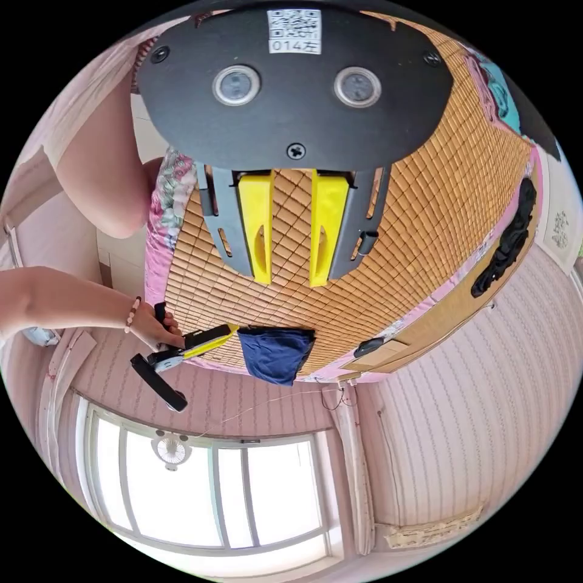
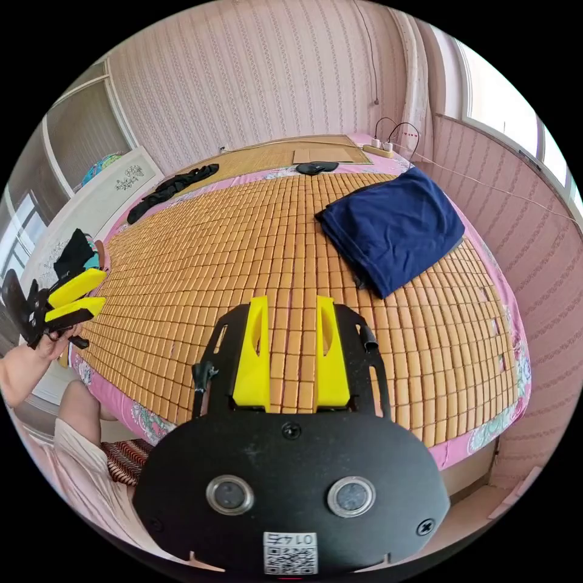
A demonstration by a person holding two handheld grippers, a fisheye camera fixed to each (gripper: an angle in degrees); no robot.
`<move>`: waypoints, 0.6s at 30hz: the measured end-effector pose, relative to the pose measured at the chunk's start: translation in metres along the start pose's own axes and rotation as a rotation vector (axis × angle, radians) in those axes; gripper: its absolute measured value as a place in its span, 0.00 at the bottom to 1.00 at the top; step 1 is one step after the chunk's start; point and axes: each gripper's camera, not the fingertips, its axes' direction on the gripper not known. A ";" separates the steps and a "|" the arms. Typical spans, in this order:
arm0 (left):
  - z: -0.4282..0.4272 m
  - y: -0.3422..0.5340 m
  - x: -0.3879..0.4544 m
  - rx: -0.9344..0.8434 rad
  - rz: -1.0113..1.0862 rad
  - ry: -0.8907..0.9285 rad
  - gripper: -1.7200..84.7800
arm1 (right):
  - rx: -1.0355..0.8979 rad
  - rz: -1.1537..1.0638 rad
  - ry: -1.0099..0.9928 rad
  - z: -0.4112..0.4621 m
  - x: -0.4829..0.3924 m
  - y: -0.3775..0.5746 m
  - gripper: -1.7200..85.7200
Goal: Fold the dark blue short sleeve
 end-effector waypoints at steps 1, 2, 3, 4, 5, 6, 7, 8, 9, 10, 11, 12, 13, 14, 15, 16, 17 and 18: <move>0.038 -0.021 -0.002 -0.019 -0.010 0.000 0.13 | 0.011 0.006 0.009 0.001 0.006 -0.011 0.15; 0.057 -0.031 -0.004 -0.031 -0.013 0.002 0.13 | 0.025 0.007 0.022 0.003 0.016 -0.034 0.15; 0.095 -0.050 -0.007 -0.061 -0.029 -0.002 0.13 | 0.019 -0.011 0.035 0.009 0.024 -0.057 0.15; 0.132 -0.066 -0.010 -0.092 -0.044 -0.012 0.13 | 0.008 -0.023 0.043 0.013 0.028 -0.069 0.15; 0.149 -0.074 -0.012 -0.106 -0.051 -0.017 0.13 | -0.024 -0.053 0.050 0.023 0.033 -0.092 0.15; 0.182 -0.089 -0.014 -0.128 -0.068 -0.019 0.14 | -0.069 -0.084 0.058 0.032 0.038 -0.115 0.14; 0.212 -0.104 -0.014 -0.140 -0.068 -0.007 0.14 | -0.080 -0.098 0.067 0.036 0.039 -0.125 0.13; 0.226 -0.112 -0.013 -0.143 -0.065 0.000 0.14 | -0.071 -0.114 0.086 0.042 0.043 -0.143 0.12; 0.252 -0.125 -0.011 -0.154 -0.060 0.010 0.14 | -0.060 -0.125 0.090 0.046 0.046 -0.161 0.12; 0.273 -0.135 -0.011 -0.149 -0.058 0.021 0.14 | -0.059 -0.130 0.082 0.048 0.047 -0.169 0.12; 0.283 -0.139 -0.011 -0.142 -0.059 0.015 0.14 | -0.066 -0.141 0.067 0.054 0.049 -0.186 0.13; 0.303 -0.144 -0.015 -0.155 -0.076 0.001 0.14 | -0.073 -0.147 0.067 0.060 0.051 -0.202 0.14; 0.323 -0.147 -0.019 -0.177 -0.094 0.005 0.14 | -0.076 -0.147 0.075 0.063 0.052 -0.209 0.15; 0.332 -0.148 -0.021 -0.191 -0.100 0.005 0.14 | -0.083 -0.141 0.092 0.069 0.055 -0.223 0.15; 0.348 -0.150 -0.022 -0.208 -0.100 0.009 0.14 | -0.101 -0.139 0.093 0.076 0.058 -0.234 0.15; 0.361 -0.154 -0.020 -0.211 -0.070 0.009 0.14 | -0.117 -0.135 0.096 0.080 0.060 -0.238 0.15; 0.366 -0.156 -0.018 -0.211 -0.045 0.005 0.14 | -0.111 -0.123 0.117 0.079 0.065 -0.242 0.13; 0.374 -0.161 -0.014 -0.210 0.002 -0.004 0.13 | -0.061 -0.119 0.136 0.064 0.068 -0.243 0.09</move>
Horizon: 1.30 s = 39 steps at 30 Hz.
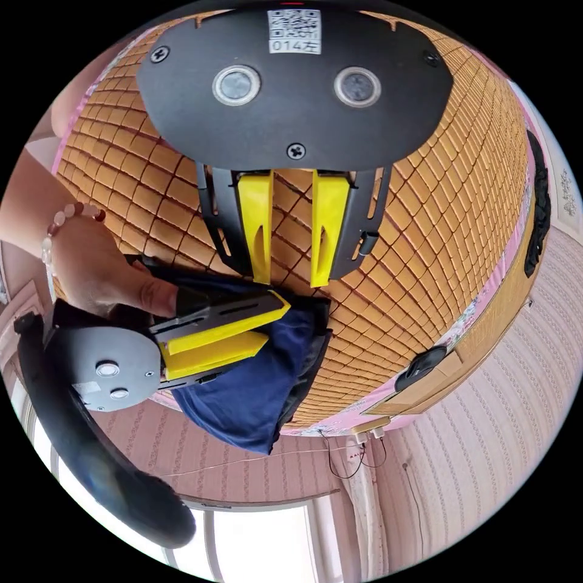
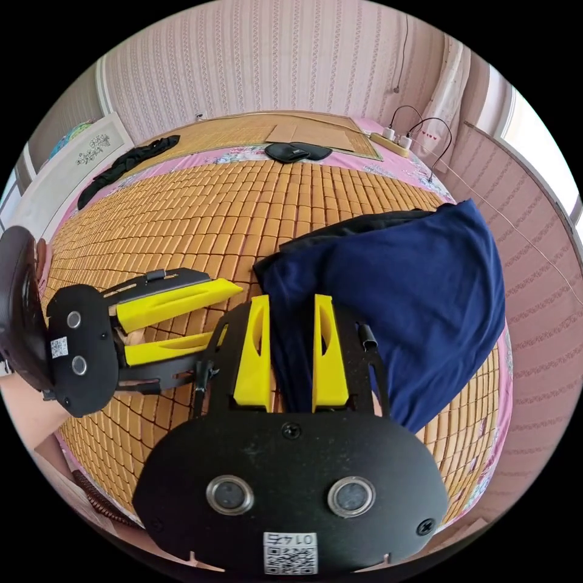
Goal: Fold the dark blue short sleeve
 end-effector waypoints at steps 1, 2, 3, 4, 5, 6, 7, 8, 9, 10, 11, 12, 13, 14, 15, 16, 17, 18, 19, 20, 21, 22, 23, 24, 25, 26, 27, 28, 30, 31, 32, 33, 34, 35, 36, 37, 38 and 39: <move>0.003 -0.005 0.003 0.026 0.036 0.006 0.13 | 0.014 -0.008 -0.012 -0.008 0.003 0.000 0.06; 0.005 -0.007 0.005 0.030 0.050 0.011 0.13 | 0.047 -0.003 -0.048 -0.024 0.013 0.003 0.05; 0.009 -0.011 0.008 0.028 0.076 0.011 0.13 | 0.078 0.019 -0.089 -0.040 0.026 0.008 0.04; 0.010 -0.013 0.013 0.033 0.103 0.006 0.12 | 0.093 0.037 -0.110 -0.048 0.033 0.011 0.04; 0.011 -0.013 0.016 0.038 0.115 0.001 0.11 | 0.121 0.078 -0.165 -0.062 0.048 0.016 0.04; 0.009 -0.013 0.021 0.058 0.126 -0.017 0.11 | 0.143 0.111 -0.248 -0.075 0.065 0.020 0.04; 0.008 -0.012 0.026 0.071 0.130 -0.008 0.10 | 0.151 0.130 -0.278 -0.081 0.072 0.021 0.04; 0.007 -0.012 0.027 0.079 0.132 0.004 0.10 | 0.168 0.167 -0.315 -0.091 0.087 0.024 0.03; 0.004 -0.011 0.031 0.100 0.136 0.025 0.10 | 0.178 0.196 -0.337 -0.100 0.099 0.026 0.03; -0.002 -0.010 0.034 0.135 0.160 0.063 0.11 | 0.178 0.208 -0.344 -0.104 0.104 0.026 0.03; -0.006 -0.008 0.037 0.162 0.183 0.077 0.11 | 0.181 0.227 -0.359 -0.113 0.112 0.026 0.03; -0.013 -0.006 0.043 0.207 0.235 0.078 0.12 | 0.195 0.233 -0.377 -0.123 0.117 0.026 0.03; -0.017 -0.004 0.049 0.219 0.285 0.073 0.13 | 0.199 0.235 -0.384 -0.127 0.119 0.026 0.03; -0.017 -0.004 0.051 0.211 0.301 0.077 0.13 | 0.204 0.238 -0.400 -0.136 0.122 0.024 0.03; -0.017 -0.004 0.055 0.197 0.324 0.085 0.13 | 0.198 0.234 -0.411 -0.143 0.123 0.022 0.03; -0.018 -0.006 0.059 0.186 0.326 0.068 0.11 | 0.194 0.232 -0.414 -0.146 0.123 0.021 0.03; -0.020 -0.007 0.060 0.186 0.319 0.060 0.11 | 0.193 0.226 -0.418 -0.153 0.123 0.020 0.03; -0.025 -0.008 0.060 0.185 0.294 0.051 0.07 | 0.192 0.224 -0.426 -0.163 0.124 0.019 0.03; -0.031 -0.009 0.059 0.182 0.262 0.052 0.04 | 0.197 0.225 -0.429 -0.169 0.125 0.020 0.03; -0.036 -0.009 0.059 0.186 0.249 0.054 0.03 | 0.207 0.234 -0.434 -0.183 0.128 0.023 0.03; -0.049 -0.006 0.056 0.197 0.218 0.043 0.02 | 0.222 0.259 -0.441 -0.200 0.135 0.029 0.03; -0.064 -0.003 0.052 0.208 0.193 0.051 0.02 | 0.237 0.276 -0.449 -0.210 0.139 0.034 0.03; -0.073 -0.001 0.049 0.215 0.181 0.057 0.02 | 0.274 0.318 -0.477 -0.229 0.149 0.044 0.03; -0.092 0.005 0.044 0.234 0.165 0.068 0.01 | 0.300 0.348 -0.488 -0.250 0.157 0.055 0.03; -0.112 0.011 0.038 0.242 0.151 0.096 0.01 | 0.306 0.359 -0.486 -0.261 0.159 0.061 0.03; -0.123 0.014 0.035 0.243 0.142 0.104 0.01 | 0.329 0.376 -0.482 -0.287 0.161 0.073 0.03; -0.148 0.022 0.032 0.258 0.133 0.113 0.01 | 0.369 0.371 -0.497 -0.318 0.159 0.086 0.03; -0.177 0.033 0.030 0.288 0.130 0.116 0.01 | 0.392 0.365 -0.501 -0.335 0.156 0.093 0.03; -0.227 0.055 0.026 0.334 0.104 0.109 0.01 | 0.472 0.335 -0.466 -0.412 0.137 0.123 0.03; -0.262 0.074 0.022 0.355 0.081 0.119 0.01 | 0.491 0.323 -0.460 -0.431 0.131 0.131 0.03; -0.280 0.086 0.020 0.366 0.064 0.121 0.01 | 0.513 0.299 -0.456 -0.469 0.117 0.147 0.03; -0.318 0.115 0.014 0.383 0.027 0.136 0.01 | 0.535 0.286 -0.452 -0.504 0.100 0.167 0.03; -0.357 0.150 0.010 0.389 -0.013 0.158 0.01 | 0.542 0.281 -0.452 -0.519 0.091 0.177 0.03; -0.376 0.170 0.008 0.389 -0.035 0.161 0.01 | 0.543 0.275 -0.459 -0.546 0.071 0.200 0.03; -0.413 0.214 0.006 0.386 -0.088 0.157 0.01 | 0.529 0.283 -0.462 -0.565 0.049 0.224 0.03; -0.449 0.262 0.004 0.377 -0.153 0.158 0.01 | 0.516 0.295 -0.463 -0.572 0.038 0.237 0.03; -0.465 0.287 0.004 0.372 -0.187 0.160 0.01 | 0.474 0.324 -0.475 -0.580 0.015 0.262 0.03; -0.495 0.336 0.006 0.356 -0.252 0.155 0.01 | 0.407 0.366 -0.492 -0.581 -0.008 0.286 0.03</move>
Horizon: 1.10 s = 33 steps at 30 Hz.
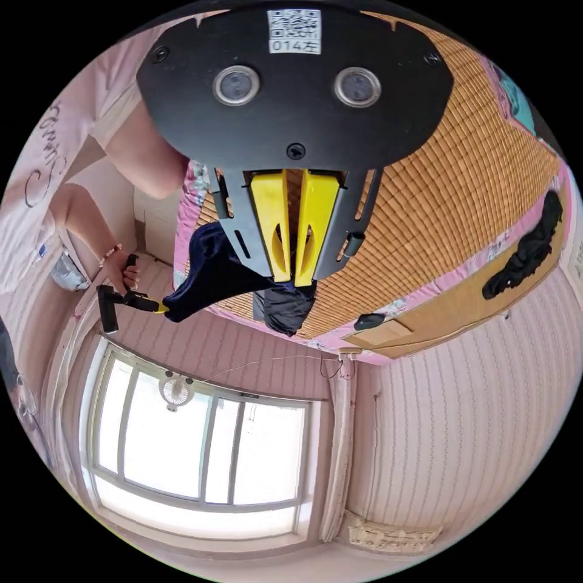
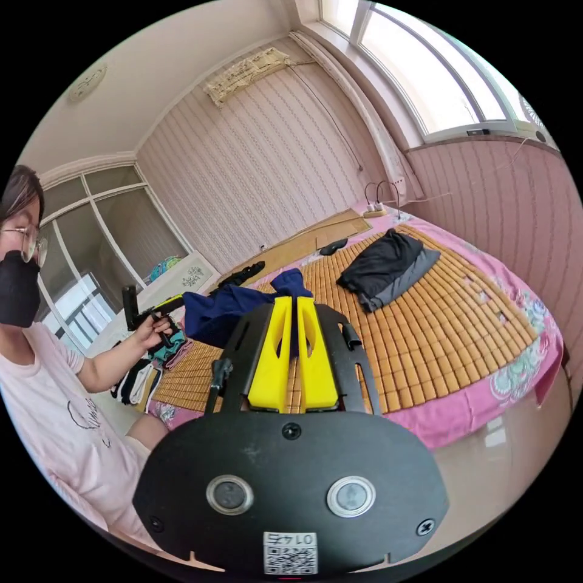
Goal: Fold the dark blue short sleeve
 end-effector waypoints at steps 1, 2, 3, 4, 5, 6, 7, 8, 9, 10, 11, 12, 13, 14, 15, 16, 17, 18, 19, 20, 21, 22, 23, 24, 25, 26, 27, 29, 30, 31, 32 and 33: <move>-0.045 0.038 -0.003 -0.009 -0.080 -0.038 0.01 | -0.032 0.033 -0.001 0.001 -0.006 0.016 0.03; -0.066 0.057 -0.004 -0.011 -0.123 -0.056 0.01 | -0.102 0.099 -0.024 0.004 -0.019 0.049 0.03; -0.106 0.096 -0.004 -0.015 -0.212 -0.085 0.01 | -0.153 0.164 -0.076 0.007 -0.033 0.081 0.03; -0.146 0.133 -0.003 0.005 -0.290 -0.097 0.01 | -0.170 0.191 -0.106 0.008 -0.042 0.096 0.03; -0.164 0.150 -0.001 0.020 -0.324 -0.101 0.01 | -0.191 0.231 -0.152 0.009 -0.062 0.121 0.03; -0.200 0.181 0.004 0.054 -0.389 -0.113 0.01 | -0.211 0.248 -0.166 0.009 -0.084 0.139 0.03; -0.233 0.204 0.009 0.082 -0.444 -0.127 0.01 | -0.221 0.250 -0.168 0.009 -0.096 0.145 0.03; -0.248 0.214 0.011 0.095 -0.467 -0.129 0.01 | -0.236 0.241 -0.183 0.008 -0.121 0.152 0.03; -0.278 0.228 0.016 0.119 -0.495 -0.130 0.01 | -0.244 0.211 -0.193 0.005 -0.147 0.153 0.03; -0.305 0.236 0.022 0.137 -0.487 -0.134 0.01 | -0.245 0.192 -0.190 0.003 -0.161 0.151 0.03; -0.318 0.237 0.024 0.141 -0.473 -0.140 0.01 | -0.239 0.141 -0.176 -0.004 -0.190 0.146 0.03; -0.344 0.237 0.031 0.152 -0.442 -0.154 0.01 | -0.219 0.090 -0.164 -0.013 -0.220 0.139 0.03; -0.371 0.235 0.037 0.181 -0.409 -0.158 0.01 | -0.207 0.065 -0.168 -0.018 -0.234 0.135 0.03; -0.385 0.233 0.040 0.204 -0.394 -0.156 0.01 | -0.179 0.015 -0.187 -0.027 -0.263 0.128 0.03; -0.414 0.231 0.046 0.260 -0.361 -0.148 0.01 | -0.146 -0.030 -0.201 -0.038 -0.291 0.123 0.03; -0.443 0.229 0.052 0.321 -0.335 -0.137 0.01 | -0.125 -0.053 -0.207 -0.044 -0.305 0.121 0.03; -0.457 0.228 0.054 0.348 -0.328 -0.129 0.01 | -0.076 -0.096 -0.213 -0.058 -0.334 0.118 0.03; -0.485 0.227 0.059 0.402 -0.313 -0.113 0.01 | -0.013 -0.139 -0.207 -0.074 -0.363 0.117 0.03; -0.511 0.226 0.067 0.456 -0.284 -0.114 0.01 | 0.024 -0.163 -0.195 -0.083 -0.379 0.118 0.03; -0.523 0.226 0.072 0.479 -0.263 -0.123 0.01 | 0.100 -0.226 -0.159 -0.101 -0.413 0.120 0.03; -0.547 0.225 0.083 0.516 -0.222 -0.151 0.01 | 0.162 -0.296 -0.134 -0.118 -0.447 0.123 0.03; -0.571 0.224 0.095 0.551 -0.179 -0.184 0.01 | 0.191 -0.332 -0.126 -0.127 -0.463 0.125 0.03; -0.583 0.224 0.101 0.569 -0.155 -0.199 0.01 | 0.246 -0.399 -0.119 -0.145 -0.495 0.129 0.03; -0.609 0.225 0.114 0.614 -0.102 -0.216 0.01 | 0.305 -0.459 -0.121 -0.164 -0.522 0.135 0.03; -0.636 0.227 0.125 0.654 -0.055 -0.216 0.01 | 0.332 -0.483 -0.129 -0.174 -0.533 0.138 0.03; -0.650 0.228 0.130 0.672 -0.031 -0.220 0.01 | 0.388 -0.535 -0.166 -0.196 -0.554 0.144 0.03; -0.678 0.229 0.144 0.706 0.022 -0.242 0.01 | 0.430 -0.581 -0.207 -0.217 -0.572 0.148 0.03; -0.717 0.225 0.166 0.739 0.119 -0.285 0.01 | 0.480 -0.630 -0.274 -0.246 -0.594 0.151 0.03; -0.740 0.222 0.179 0.771 0.167 -0.323 0.01 | 0.511 -0.662 -0.330 -0.263 -0.606 0.152 0.03; -0.761 0.218 0.189 0.799 0.195 -0.361 0.01 | 0.524 -0.679 -0.356 -0.270 -0.611 0.153 0.03; -0.769 0.216 0.192 0.815 0.210 -0.375 0.01 | 0.537 -0.713 -0.393 -0.280 -0.621 0.153 0.03; -0.782 0.213 0.194 0.842 0.229 -0.394 0.01 | 0.534 -0.743 -0.399 -0.281 -0.629 0.151 0.03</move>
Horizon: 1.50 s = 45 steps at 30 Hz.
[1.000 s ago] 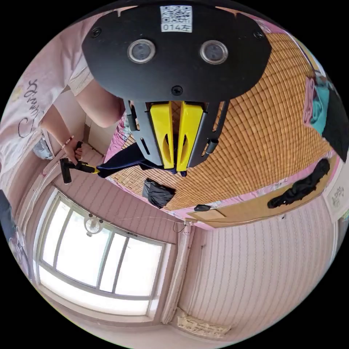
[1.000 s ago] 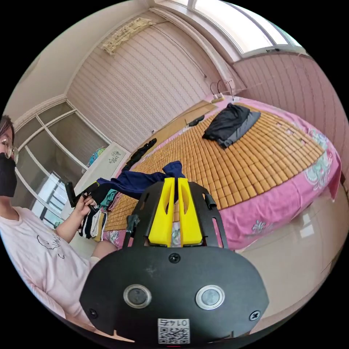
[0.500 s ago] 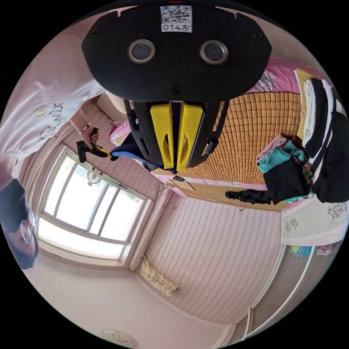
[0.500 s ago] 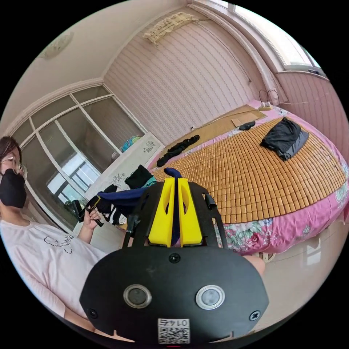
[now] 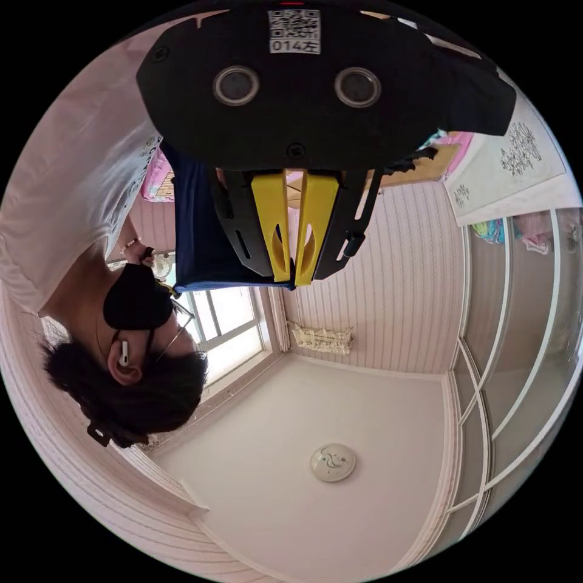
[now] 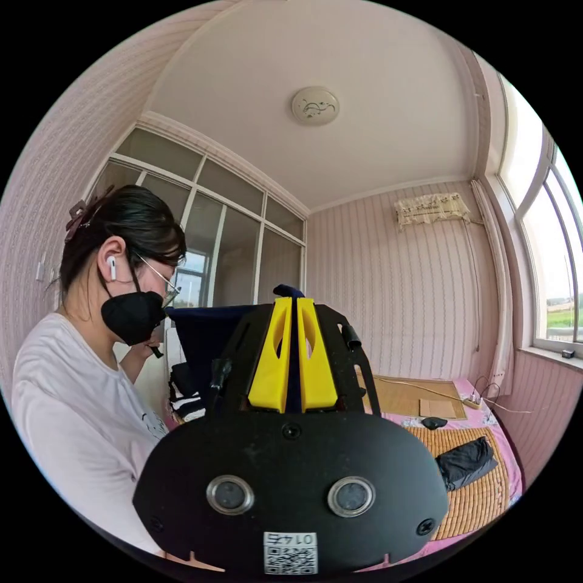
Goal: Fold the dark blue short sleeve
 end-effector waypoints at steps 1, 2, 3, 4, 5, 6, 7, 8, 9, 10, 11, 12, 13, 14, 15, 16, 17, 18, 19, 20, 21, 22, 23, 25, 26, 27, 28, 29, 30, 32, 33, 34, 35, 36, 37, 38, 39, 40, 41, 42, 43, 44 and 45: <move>0.001 -0.006 -0.009 -0.002 -0.014 -0.002 0.01 | -0.009 -0.009 0.002 0.005 -0.001 -0.001 0.03; 0.004 -0.007 -0.015 -0.012 -0.029 0.004 0.01 | -0.046 -0.006 0.018 0.021 0.003 0.002 0.03; 0.014 -0.003 -0.029 -0.047 -0.077 0.016 0.01 | -0.100 0.028 0.036 0.043 0.014 0.012 0.02; 0.032 0.008 -0.044 -0.109 -0.153 0.025 0.01 | -0.136 0.053 0.041 0.057 0.023 0.020 0.02; 0.042 0.016 -0.053 -0.146 -0.198 0.026 0.01 | -0.236 0.115 0.040 0.090 0.045 0.042 0.02; 0.070 0.035 -0.070 -0.235 -0.289 0.034 0.01 | -0.356 0.190 0.048 0.128 0.073 0.070 0.02; 0.105 0.059 -0.087 -0.358 -0.358 0.046 0.01 | -0.421 0.228 0.058 0.148 0.088 0.087 0.03; 0.124 0.072 -0.096 -0.425 -0.385 0.049 0.01 | -0.529 0.298 0.085 0.186 0.117 0.122 0.03; 0.159 0.096 -0.113 -0.548 -0.425 0.036 0.01 | -0.619 0.350 0.124 0.220 0.145 0.155 0.03; 0.186 0.113 -0.130 -0.589 -0.495 0.023 0.01 | -0.644 0.378 0.142 0.233 0.157 0.168 0.03; 0.198 0.116 -0.137 -0.595 -0.527 0.027 0.01 | -0.679 0.415 0.153 0.256 0.178 0.186 0.03; 0.220 0.109 -0.150 -0.581 -0.564 0.044 0.01 | -0.683 0.442 0.174 0.273 0.194 0.190 0.03; 0.238 0.086 -0.159 -0.545 -0.535 0.024 0.01 | -0.671 0.445 0.178 0.278 0.201 0.186 0.03; 0.245 0.071 -0.162 -0.523 -0.502 0.004 0.01 | -0.625 0.431 0.189 0.286 0.212 0.170 0.03; 0.258 0.038 -0.164 -0.476 -0.418 -0.024 0.01 | -0.551 0.402 0.205 0.287 0.220 0.146 0.03; 0.266 0.008 -0.165 -0.425 -0.355 -0.042 0.01 | -0.510 0.391 0.210 0.286 0.223 0.133 0.03; 0.269 -0.006 -0.166 -0.400 -0.337 -0.041 0.01 | -0.428 0.375 0.200 0.281 0.230 0.109 0.03; 0.272 -0.027 -0.167 -0.367 -0.306 -0.041 0.01 | -0.367 0.364 0.176 0.276 0.234 0.094 0.03; 0.274 -0.039 -0.167 -0.350 -0.273 -0.057 0.01 | -0.349 0.359 0.167 0.275 0.236 0.091 0.03; 0.274 -0.042 -0.167 -0.343 -0.257 -0.065 0.01 | -0.332 0.342 0.151 0.272 0.236 0.091 0.03; 0.273 -0.040 -0.167 -0.353 -0.232 -0.074 0.01 | -0.329 0.315 0.139 0.270 0.234 0.102 0.03; 0.274 -0.029 -0.168 -0.387 -0.228 -0.072 0.01 | -0.333 0.302 0.139 0.270 0.232 0.112 0.03; 0.275 -0.020 -0.169 -0.410 -0.230 -0.071 0.01 | -0.364 0.281 0.155 0.270 0.229 0.138 0.03; 0.281 0.031 -0.174 -0.558 -0.247 -0.051 0.01 | -0.455 0.293 0.182 0.272 0.231 0.192 0.03; 0.283 0.046 -0.175 -0.601 -0.253 -0.049 0.01 | -0.520 0.321 0.180 0.273 0.233 0.234 0.03; 0.285 0.079 -0.178 -0.688 -0.277 -0.054 0.01 | -0.578 0.357 0.169 0.272 0.235 0.282 0.03; 0.284 0.113 -0.180 -0.771 -0.307 -0.058 0.01 | -0.603 0.382 0.165 0.271 0.236 0.308 0.03; 0.282 0.132 -0.181 -0.811 -0.330 -0.059 0.01 | -0.656 0.445 0.156 0.269 0.239 0.361 0.03; 0.277 0.168 -0.182 -0.893 -0.388 -0.046 0.01 | -0.733 0.526 0.154 0.265 0.244 0.417 0.03; 0.263 0.220 -0.183 -0.983 -0.487 -0.002 0.01 | -0.846 0.664 0.178 0.256 0.251 0.498 0.03; 0.253 0.253 -0.184 -1.032 -0.573 0.021 0.01 | -0.913 0.749 0.196 0.247 0.254 0.547 0.03; 0.243 0.286 -0.185 -1.093 -0.672 0.033 0.01 | -0.946 0.787 0.201 0.242 0.256 0.569 0.03; 0.239 0.299 -0.185 -1.123 -0.711 0.034 0.01 | -1.009 0.858 0.211 0.232 0.259 0.609 0.03; 0.232 0.323 -0.183 -1.182 -0.774 0.035 0.01 | -1.053 0.918 0.225 0.220 0.262 0.639 0.03; 0.228 0.339 -0.180 -1.235 -0.808 0.052 0.01 | -1.063 0.943 0.231 0.214 0.263 0.652 0.03; 0.226 0.345 -0.178 -1.256 -0.818 0.058 0.01 | -1.080 0.987 0.242 0.202 0.265 0.673 0.03; 0.225 0.352 -0.175 -1.295 -0.828 0.075 0.01 | -1.101 1.018 0.242 0.193 0.266 0.691 0.03; 0.227 0.354 -0.172 -1.338 -0.819 0.096 0.01 | -1.115 1.028 0.244 0.189 0.267 0.699 0.03; 0.228 0.354 -0.171 -1.353 -0.805 0.107 0.01 | -1.142 1.038 0.255 0.182 0.268 0.712 0.03; 0.230 0.351 -0.169 -1.374 -0.771 0.127 0.01 | -1.164 1.044 0.263 0.175 0.270 0.723 0.03; 0.232 0.347 -0.168 -1.396 -0.734 0.150 0.01 | -1.173 1.048 0.265 0.171 0.271 0.729 0.03; 0.234 0.346 -0.168 -1.409 -0.717 0.157 0.01 | -1.181 1.057 0.266 0.164 0.273 0.738 0.03; 0.237 0.342 -0.168 -1.435 -0.683 0.170 0.01 | -1.187 1.069 0.260 0.157 0.276 0.748 0.03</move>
